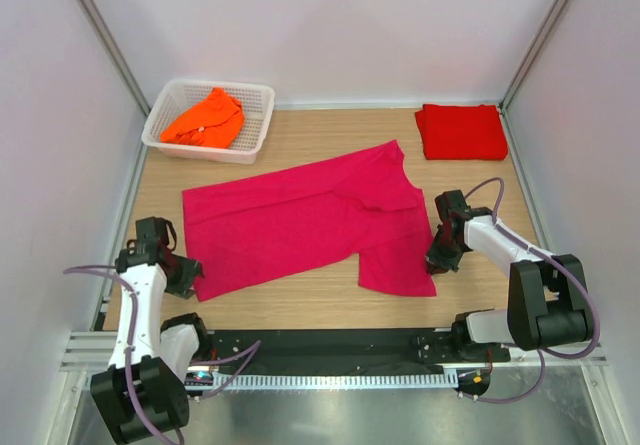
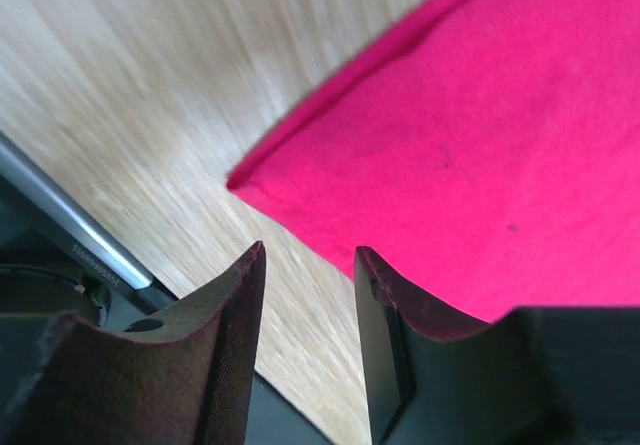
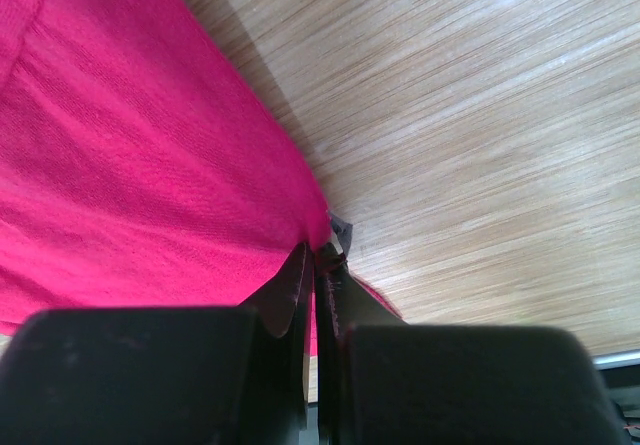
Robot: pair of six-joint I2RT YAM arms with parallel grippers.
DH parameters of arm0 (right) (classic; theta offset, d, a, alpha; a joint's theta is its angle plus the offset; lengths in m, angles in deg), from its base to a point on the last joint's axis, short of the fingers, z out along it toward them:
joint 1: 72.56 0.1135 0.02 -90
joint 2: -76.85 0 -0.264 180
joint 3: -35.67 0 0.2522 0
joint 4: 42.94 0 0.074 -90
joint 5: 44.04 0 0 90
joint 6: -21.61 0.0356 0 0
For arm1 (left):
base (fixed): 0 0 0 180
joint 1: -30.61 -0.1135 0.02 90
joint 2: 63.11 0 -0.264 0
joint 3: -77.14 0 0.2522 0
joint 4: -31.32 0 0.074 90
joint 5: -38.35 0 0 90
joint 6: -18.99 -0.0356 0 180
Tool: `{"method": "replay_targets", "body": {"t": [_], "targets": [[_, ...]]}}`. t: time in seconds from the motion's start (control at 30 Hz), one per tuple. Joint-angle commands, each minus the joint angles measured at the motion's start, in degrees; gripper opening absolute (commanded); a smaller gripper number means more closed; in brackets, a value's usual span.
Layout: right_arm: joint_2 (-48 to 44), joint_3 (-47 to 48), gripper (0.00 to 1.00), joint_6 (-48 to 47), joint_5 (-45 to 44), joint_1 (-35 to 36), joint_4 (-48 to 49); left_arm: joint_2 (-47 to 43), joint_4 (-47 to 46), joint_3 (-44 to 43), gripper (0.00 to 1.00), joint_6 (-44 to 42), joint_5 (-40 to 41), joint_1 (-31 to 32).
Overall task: Fold and stack the t-shirts
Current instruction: Fold the tshirt
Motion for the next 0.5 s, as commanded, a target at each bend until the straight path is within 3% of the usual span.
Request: {"method": "replay_targets", "body": {"t": [0.0, 0.17, 0.47], "targets": [[0.90, -1.59, 0.01, -0.03, -2.49, -0.06, 2.29, -1.06, 1.97, 1.12, 0.41, 5.53, 6.69, -0.47], [2.48, -0.89, 0.01, -0.56, -2.13, -0.06, 1.94, 4.38, 2.15, 1.48, 0.38, 4.92, 5.56, -0.38], [3.10, 0.25, 0.01, -0.21, -2.13, -0.15, 2.03, 13.44, -0.39, 2.79, 0.45, 5.97, 5.90, 0.23]]}}
